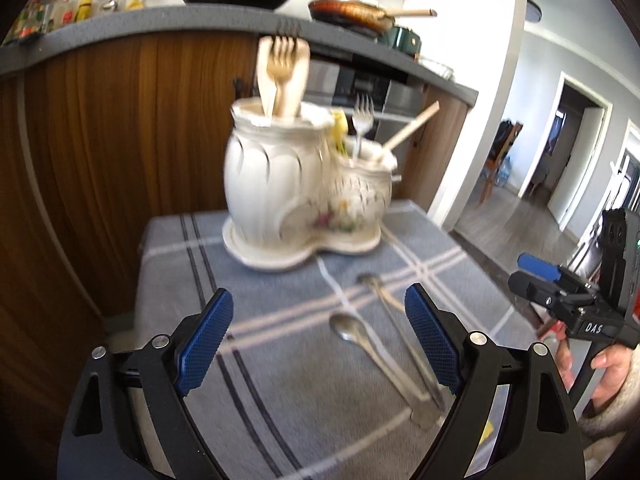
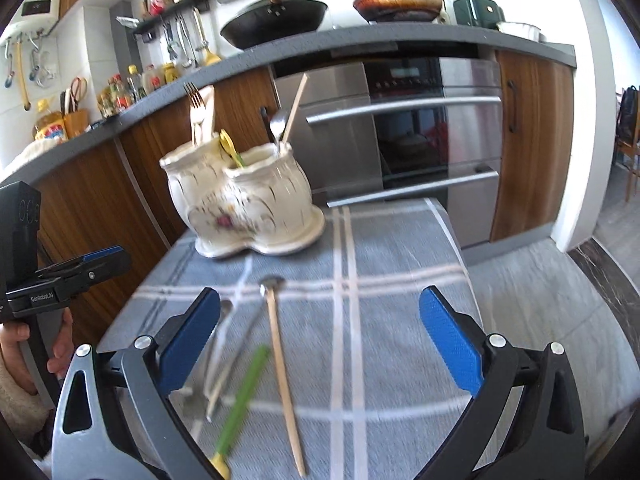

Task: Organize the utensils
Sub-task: 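Open both tools and withdraw them from the holder back to the cloth, then grasp the silver spoon with the left tool while the right tool grasps the wooden-handled spoon, then lift and carry the silver spoon with the left tool while the right tool carries the wooden-handled spoon, then lower silver spoon into tall cup with left tool while right drops wooden spoon in small cup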

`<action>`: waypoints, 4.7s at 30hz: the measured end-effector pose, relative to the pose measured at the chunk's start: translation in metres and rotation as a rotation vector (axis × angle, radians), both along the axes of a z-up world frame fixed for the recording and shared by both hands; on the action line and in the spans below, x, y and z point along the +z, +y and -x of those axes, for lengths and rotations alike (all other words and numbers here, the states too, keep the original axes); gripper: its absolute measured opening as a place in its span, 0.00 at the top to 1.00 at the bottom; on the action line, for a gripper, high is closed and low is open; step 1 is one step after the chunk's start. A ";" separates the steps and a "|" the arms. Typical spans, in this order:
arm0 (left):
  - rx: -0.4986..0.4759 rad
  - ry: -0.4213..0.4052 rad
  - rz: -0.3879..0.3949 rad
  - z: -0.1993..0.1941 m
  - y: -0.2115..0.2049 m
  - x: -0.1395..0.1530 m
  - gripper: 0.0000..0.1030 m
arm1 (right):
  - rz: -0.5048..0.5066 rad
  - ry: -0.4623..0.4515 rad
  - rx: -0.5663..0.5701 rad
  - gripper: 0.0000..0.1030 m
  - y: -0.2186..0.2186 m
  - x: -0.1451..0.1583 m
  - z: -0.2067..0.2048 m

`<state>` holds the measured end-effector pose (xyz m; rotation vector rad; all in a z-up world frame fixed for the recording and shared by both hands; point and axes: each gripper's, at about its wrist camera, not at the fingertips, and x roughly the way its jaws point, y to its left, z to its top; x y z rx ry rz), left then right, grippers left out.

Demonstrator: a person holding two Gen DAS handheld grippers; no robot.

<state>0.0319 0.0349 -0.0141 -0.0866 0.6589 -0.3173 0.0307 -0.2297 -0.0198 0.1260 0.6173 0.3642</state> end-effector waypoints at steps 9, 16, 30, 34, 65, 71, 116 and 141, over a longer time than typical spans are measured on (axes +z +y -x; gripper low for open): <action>-0.037 0.169 -0.046 0.001 -0.043 -0.036 0.24 | 0.051 0.070 0.009 0.04 0.002 -0.023 0.009; -0.033 0.270 -0.041 -0.015 -0.059 -0.049 0.65 | 0.038 0.086 0.010 0.04 0.002 -0.028 0.008; 0.010 0.261 -0.159 -0.037 -0.076 -0.058 0.79 | 0.111 0.083 0.040 0.05 0.019 -0.022 -0.007; -0.010 0.264 -0.115 -0.038 -0.066 -0.057 0.87 | 0.111 0.085 0.069 0.05 0.028 -0.020 -0.012; 0.004 0.206 0.025 -0.029 -0.006 -0.033 0.98 | 0.217 0.257 0.141 0.93 0.121 -0.048 -0.091; -0.001 0.211 0.045 -0.030 -0.004 -0.037 0.98 | 0.153 0.203 0.150 0.94 0.111 -0.033 -0.079; -0.032 -0.167 0.067 -0.014 0.012 0.093 0.98 | 0.080 -0.336 0.196 0.97 0.087 0.114 -0.046; 0.056 -0.222 -0.087 -0.112 0.014 0.094 0.98 | 0.086 -0.281 0.108 0.97 0.094 0.077 -0.149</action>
